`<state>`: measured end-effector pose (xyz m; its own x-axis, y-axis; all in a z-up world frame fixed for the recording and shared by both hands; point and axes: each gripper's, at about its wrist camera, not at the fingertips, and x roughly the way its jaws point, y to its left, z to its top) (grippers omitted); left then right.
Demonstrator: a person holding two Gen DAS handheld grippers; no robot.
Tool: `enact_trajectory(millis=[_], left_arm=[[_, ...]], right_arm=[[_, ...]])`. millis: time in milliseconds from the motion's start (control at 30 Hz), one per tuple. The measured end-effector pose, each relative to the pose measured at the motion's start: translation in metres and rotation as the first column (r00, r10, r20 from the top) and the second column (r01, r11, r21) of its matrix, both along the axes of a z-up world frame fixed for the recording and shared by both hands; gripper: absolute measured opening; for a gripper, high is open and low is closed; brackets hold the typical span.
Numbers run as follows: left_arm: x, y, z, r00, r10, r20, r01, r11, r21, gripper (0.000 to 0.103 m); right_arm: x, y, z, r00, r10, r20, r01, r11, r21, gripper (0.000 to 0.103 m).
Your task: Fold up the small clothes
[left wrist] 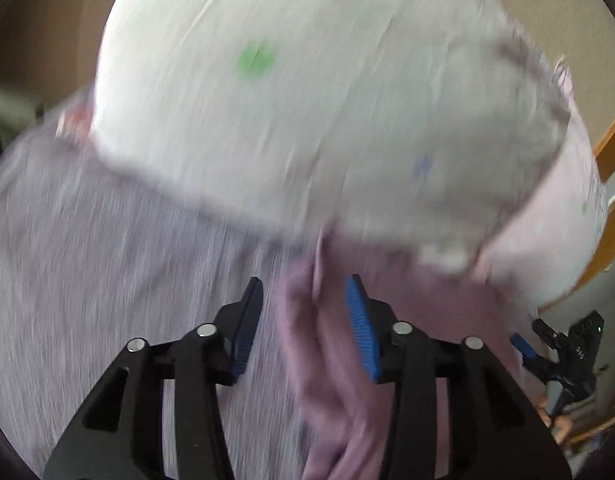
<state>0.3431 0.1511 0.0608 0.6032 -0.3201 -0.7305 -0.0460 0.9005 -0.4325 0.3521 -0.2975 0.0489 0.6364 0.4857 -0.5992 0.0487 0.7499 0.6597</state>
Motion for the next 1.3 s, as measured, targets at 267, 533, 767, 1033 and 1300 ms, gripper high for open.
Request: enact_trajectory(millis=[267, 533, 767, 1033, 1300], left_arm=[[-0.04, -0.021, -0.05, 0.987, -0.035, -0.154, 0.009, 0.986, -0.165, 0.044], [-0.038, -0.02, -0.034, 0.997, 0.038, -0.065, -0.061, 0.92, -0.388, 0.052], [-0.013, -0.039, -0.04, 0.984, 0.003, -0.176, -0.051, 0.961, -0.27, 0.067], [0.004, -0.042, -0.062, 0.978, -0.016, -0.208, -0.055, 0.943, -0.33, 0.023], [0.004, -0.047, -0.026, 0.991, -0.062, -0.122, 0.008, 0.915, -0.403, 0.009]], right_arm=[[-0.012, 0.078, -0.001, 0.994, 0.113, -0.001, -0.104, 0.909, -0.404, 0.077], [-0.02, 0.087, -0.012, 0.991, 0.135, 0.0, -0.112, 0.819, -0.563, 0.079], [-0.022, 0.086, -0.009, 0.99, 0.137, 0.021, -0.106, 0.846, -0.523, 0.079], [-0.032, 0.078, 0.001, 0.992, 0.11, 0.063, -0.065, 0.87, -0.489, 0.079], [-0.058, 0.028, 0.035, 0.987, 0.013, 0.159, 0.044, 0.935, -0.353, 0.08]])
